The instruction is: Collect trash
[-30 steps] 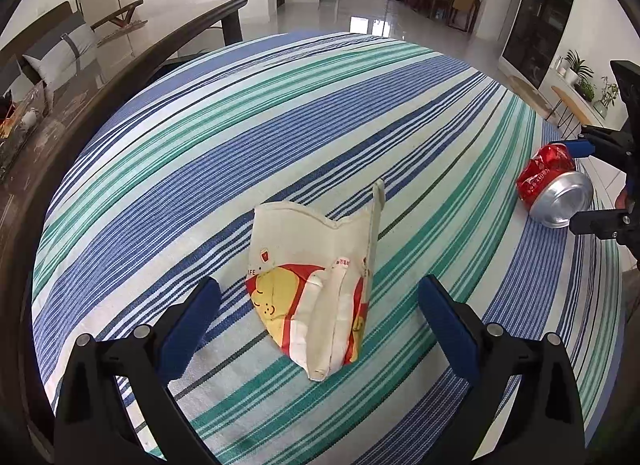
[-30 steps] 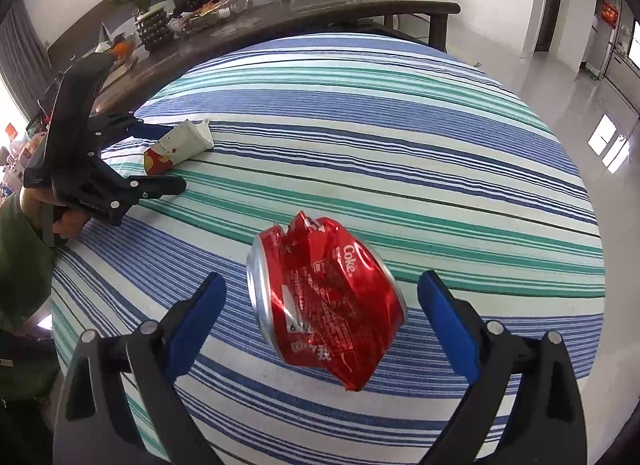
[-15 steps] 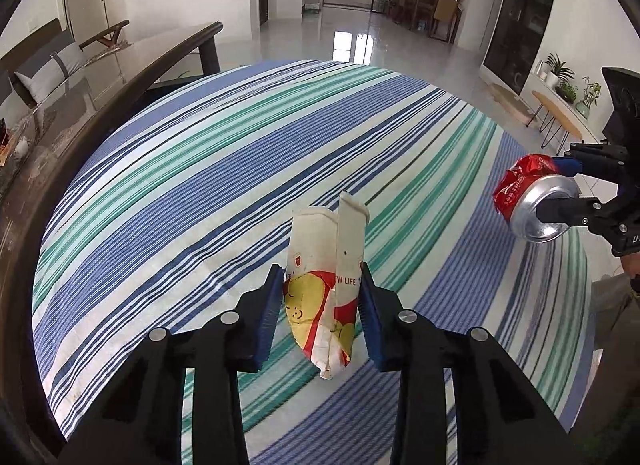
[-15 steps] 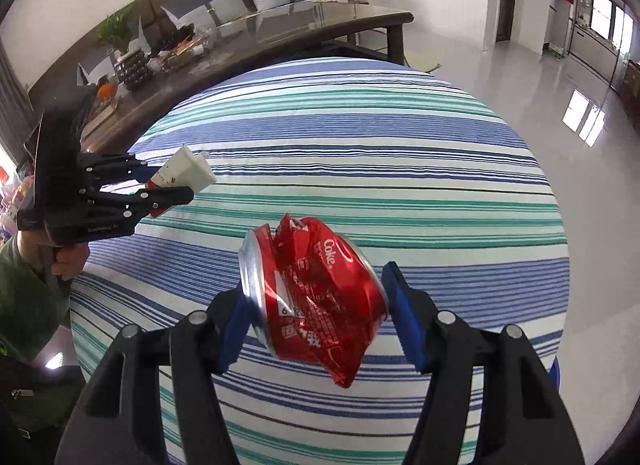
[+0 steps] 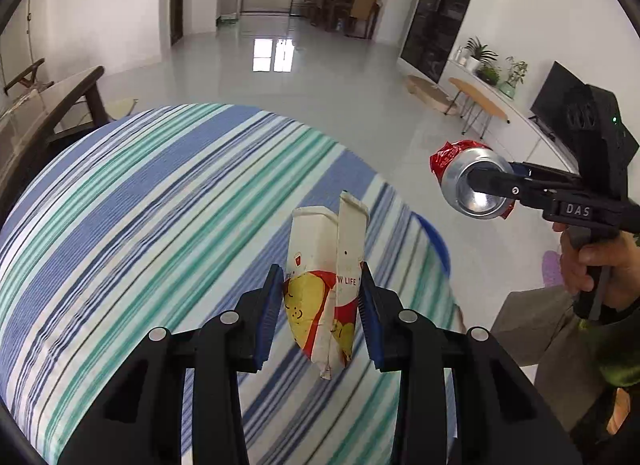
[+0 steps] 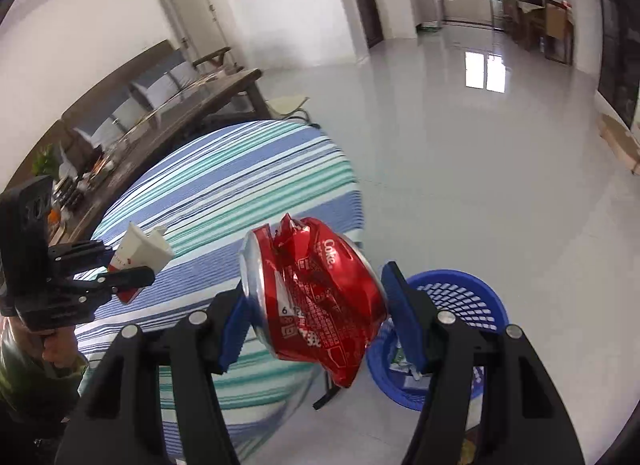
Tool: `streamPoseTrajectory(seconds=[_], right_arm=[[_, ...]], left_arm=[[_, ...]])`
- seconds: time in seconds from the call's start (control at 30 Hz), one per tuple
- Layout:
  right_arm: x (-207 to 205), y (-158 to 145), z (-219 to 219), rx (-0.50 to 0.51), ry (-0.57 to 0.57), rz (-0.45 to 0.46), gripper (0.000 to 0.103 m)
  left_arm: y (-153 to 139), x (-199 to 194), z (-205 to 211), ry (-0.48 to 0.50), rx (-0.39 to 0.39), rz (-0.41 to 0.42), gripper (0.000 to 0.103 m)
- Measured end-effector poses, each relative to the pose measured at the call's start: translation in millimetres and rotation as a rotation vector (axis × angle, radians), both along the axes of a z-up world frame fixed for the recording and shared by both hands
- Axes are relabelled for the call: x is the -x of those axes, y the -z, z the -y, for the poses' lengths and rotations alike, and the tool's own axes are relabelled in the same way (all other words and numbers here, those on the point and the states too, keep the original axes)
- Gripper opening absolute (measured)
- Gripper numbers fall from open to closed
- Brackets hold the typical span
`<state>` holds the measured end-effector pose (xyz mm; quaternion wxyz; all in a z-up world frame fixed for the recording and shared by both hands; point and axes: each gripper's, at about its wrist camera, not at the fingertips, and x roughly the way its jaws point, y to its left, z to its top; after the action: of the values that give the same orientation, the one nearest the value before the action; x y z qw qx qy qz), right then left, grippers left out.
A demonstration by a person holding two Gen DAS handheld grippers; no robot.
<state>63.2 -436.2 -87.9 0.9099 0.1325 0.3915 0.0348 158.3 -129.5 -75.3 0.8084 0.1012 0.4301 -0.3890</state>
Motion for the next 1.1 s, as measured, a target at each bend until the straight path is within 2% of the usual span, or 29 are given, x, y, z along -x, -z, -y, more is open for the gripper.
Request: streamPoseTrajectory(seconds=[0.13,0.27,0.4,0.53,0.7,0.87,0.93,1.0,1.1], right_arm=[[22,14,56,0.005,0.149,-0.033,0.061],[28,38,93,-0.014,0.239,-0.081,0.061],[30,67,126,-0.073,0.327,-0.114,0.061],[26,98,153,-0.175,0.392,-0.146,0.061],[13,134,178,-0.307,0.459,-0.187,0.062],[0,164,188,-0.378,0.471,-0.238,0.066],[-3,174,190,-0.402,0.477,-0.243,0.082],[-1,176,193,-0.403,0.502,-0.229,0.083],[7,167,198,-0.379,0.526,-0.208,0.085]], left_arm=[[-2,13,69,0.079,0.013,-0.021,0.037],[6,27,136,0.147,0.01,-0.057,0.037],[33,31,197,0.172,-0.028,-0.1,0.038],[67,25,239,0.164,-0.073,-0.142,0.039],[98,14,268,0.141,-0.105,-0.161,0.041],[118,3,285,0.128,-0.132,-0.158,0.047],[122,0,288,0.123,-0.136,-0.147,0.052],[125,-2,290,0.12,-0.132,-0.142,0.058],[119,-2,290,0.117,-0.109,-0.121,0.075]])
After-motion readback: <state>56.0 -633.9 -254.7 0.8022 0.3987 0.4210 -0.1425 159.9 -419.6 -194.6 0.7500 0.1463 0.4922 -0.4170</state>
